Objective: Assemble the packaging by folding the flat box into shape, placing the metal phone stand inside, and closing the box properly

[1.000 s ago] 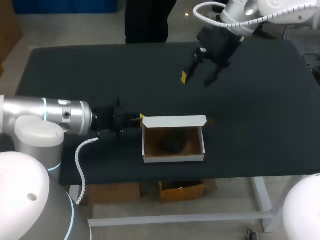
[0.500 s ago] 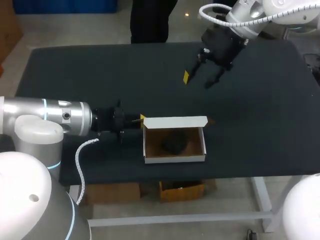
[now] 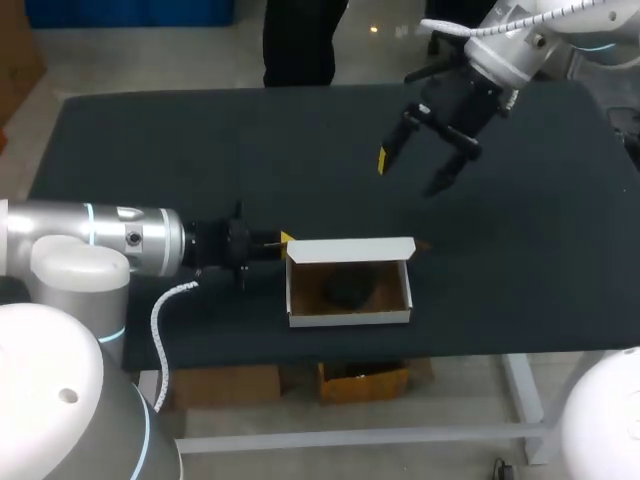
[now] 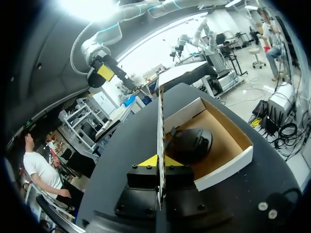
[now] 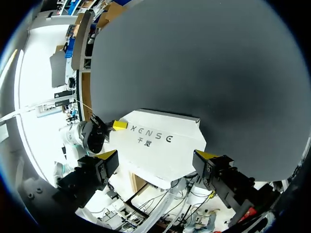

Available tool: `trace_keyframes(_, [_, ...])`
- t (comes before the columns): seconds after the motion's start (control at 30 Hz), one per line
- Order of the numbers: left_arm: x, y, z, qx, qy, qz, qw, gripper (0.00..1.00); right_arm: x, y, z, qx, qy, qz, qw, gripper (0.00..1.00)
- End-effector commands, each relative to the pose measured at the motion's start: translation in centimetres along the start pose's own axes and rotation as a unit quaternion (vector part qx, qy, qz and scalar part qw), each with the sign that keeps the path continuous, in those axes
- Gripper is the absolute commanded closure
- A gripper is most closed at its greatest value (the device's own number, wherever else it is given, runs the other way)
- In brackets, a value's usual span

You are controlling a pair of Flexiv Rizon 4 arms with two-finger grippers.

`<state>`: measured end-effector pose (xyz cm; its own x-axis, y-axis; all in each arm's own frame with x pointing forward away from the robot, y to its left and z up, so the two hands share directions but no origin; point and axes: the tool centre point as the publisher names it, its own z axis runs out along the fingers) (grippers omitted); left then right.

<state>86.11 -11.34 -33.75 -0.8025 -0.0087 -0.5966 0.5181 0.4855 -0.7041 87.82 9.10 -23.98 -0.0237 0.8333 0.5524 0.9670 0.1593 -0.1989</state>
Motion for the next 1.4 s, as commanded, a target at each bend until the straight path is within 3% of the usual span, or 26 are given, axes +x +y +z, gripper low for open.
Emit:
trace_keyframes(0.03, [0.3, 0.0, 0.1, -0.001, -0.003, 0.001, 1.0, 1.0, 0.9, -0.3, 0.0, 0.009, -0.043, 0.022, 0.999, 0.0])
trace_keyframes(0.13, [0.3, 0.0, 0.1, -0.002, -0.005, 0.004, 1.0, 1.0, 0.6, -0.8, 0.6, 0.058, -0.064, 0.059, 0.995, 0.0])
trace_keyframes(0.63, [0.5, 0.0, 0.4, -0.001, -0.003, 0.005, 1.0, 1.0, 0.6, -0.8, 0.6, 0.058, -0.064, 0.059, 0.995, 0.0])
trace_keyframes(0.8, [0.6, 0.0, 0.2, 0.0, -0.007, 0.008, 1.0, 1.0, 1.5, -1.1, 0.9, 0.028, -0.062, 0.057, 0.996, 0.0])
trace_keyframes(1.4, [1.3, 0.1, 0.3, 0.005, -0.025, 0.069, 0.997, 1.0, -1.7, -3.3, 4.1, 0.055, -0.06, 0.122, 0.989, 0.0])
